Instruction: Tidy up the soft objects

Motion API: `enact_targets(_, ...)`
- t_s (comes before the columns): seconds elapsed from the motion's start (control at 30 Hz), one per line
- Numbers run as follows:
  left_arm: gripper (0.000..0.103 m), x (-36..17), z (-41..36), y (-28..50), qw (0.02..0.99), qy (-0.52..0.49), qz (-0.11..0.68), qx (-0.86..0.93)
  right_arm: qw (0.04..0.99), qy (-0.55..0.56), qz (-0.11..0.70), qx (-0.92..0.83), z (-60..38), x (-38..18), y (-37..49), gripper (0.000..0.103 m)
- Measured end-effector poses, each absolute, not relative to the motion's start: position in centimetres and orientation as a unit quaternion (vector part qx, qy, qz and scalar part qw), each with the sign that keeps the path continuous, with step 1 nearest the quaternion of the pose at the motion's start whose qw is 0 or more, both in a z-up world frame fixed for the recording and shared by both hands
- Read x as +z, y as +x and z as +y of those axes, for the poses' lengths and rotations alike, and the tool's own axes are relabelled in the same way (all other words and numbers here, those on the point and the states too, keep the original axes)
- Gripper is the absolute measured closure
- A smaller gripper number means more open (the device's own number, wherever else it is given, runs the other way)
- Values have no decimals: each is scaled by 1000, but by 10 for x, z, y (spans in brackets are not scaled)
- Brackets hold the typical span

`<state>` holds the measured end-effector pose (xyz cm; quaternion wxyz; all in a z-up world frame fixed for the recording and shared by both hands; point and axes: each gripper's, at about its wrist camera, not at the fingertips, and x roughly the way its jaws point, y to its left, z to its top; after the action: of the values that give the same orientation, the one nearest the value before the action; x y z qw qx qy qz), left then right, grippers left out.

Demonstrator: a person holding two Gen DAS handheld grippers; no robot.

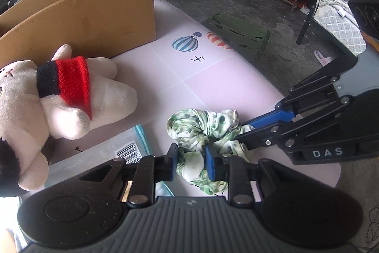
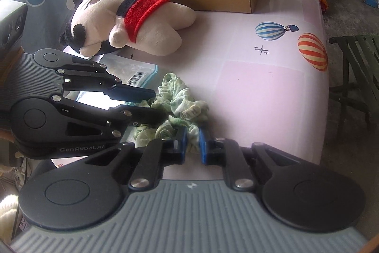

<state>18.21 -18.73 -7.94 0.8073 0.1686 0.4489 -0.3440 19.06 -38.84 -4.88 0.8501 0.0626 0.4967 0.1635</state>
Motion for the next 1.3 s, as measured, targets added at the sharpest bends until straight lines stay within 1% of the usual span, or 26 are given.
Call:
enact_targets(0.03, 84, -81, -190, 180, 806, 177, 447, -345, 849, 62, 500, 159, -390, -47, 188, 88)
enact_targets(0.07, 87, -81, -192, 179, 805, 183, 447, -345, 848, 64, 503, 155, -392, -46, 185, 83)
enact_targets(0.13, 89, -81, -195, 176, 805, 189, 443, -347, 847, 73, 505, 148, -396, -42, 179, 76)
enact_targets(0.2, 90, -81, -197, 175, 803, 187, 443, -352, 848, 84, 501, 148, -399, -38, 177, 72)
enact_targets(0.27, 90, -81, -198, 173, 803, 190, 439, -355, 849, 101, 497, 150, -402, -34, 178, 65)
enact_targets(0.3, 90, -81, -198, 171, 803, 191, 437, -358, 849, 106, 496, 150, -402, -33, 179, 63)
enact_targets(0.4, 90, -80, -196, 165, 801, 192, 436, -364, 856, 99, 486, 146, -399, -30, 183, 63)
enact_targets(0.5, 90, -79, -195, 163, 801, 188, 436, -365, 854, 66, 494, 147, -388, -36, 189, 65)
enact_targets(0.53, 90, -79, -193, 163, 800, 188, 437, -365, 854, 58, 496, 145, -385, -39, 190, 73)
enact_targets(0.57, 91, -79, -193, 163, 801, 186, 436, -365, 855, 49, 496, 145, -383, -44, 191, 84)
enact_targets(0.6, 91, -78, -191, 162, 802, 185, 435, -365, 856, 42, 494, 144, -381, -48, 191, 85)
enact_targets(0.63, 91, -79, -191, 162, 802, 184, 434, -366, 860, 33, 488, 142, -378, -49, 190, 89)
enact_targets(0.67, 91, -78, -191, 162, 803, 184, 433, -366, 864, 20, 483, 142, -374, -48, 189, 91)
enact_targets(0.8, 92, -69, -187, 158, 810, 184, 419, -368, 889, -10, 437, 135, -368, -29, 177, 93)
enact_targets(0.9, 92, -40, -174, 154, 825, 171, 389, -373, 908, -19, 396, 138, -368, -2, 168, 93)
enact_targets(1.03, 92, 7, -157, 153, 848, 151, 345, -372, 925, -9, 348, 155, -364, 47, 173, 93)
enact_targets(1.17, 92, 57, -137, 171, 874, 146, 297, -356, 943, -2, 287, 166, -355, 96, 208, 93)
enact_targets(1.3, 92, 92, -118, 210, 893, 170, 263, -322, 949, -25, 257, 182, -331, 130, 267, 93)
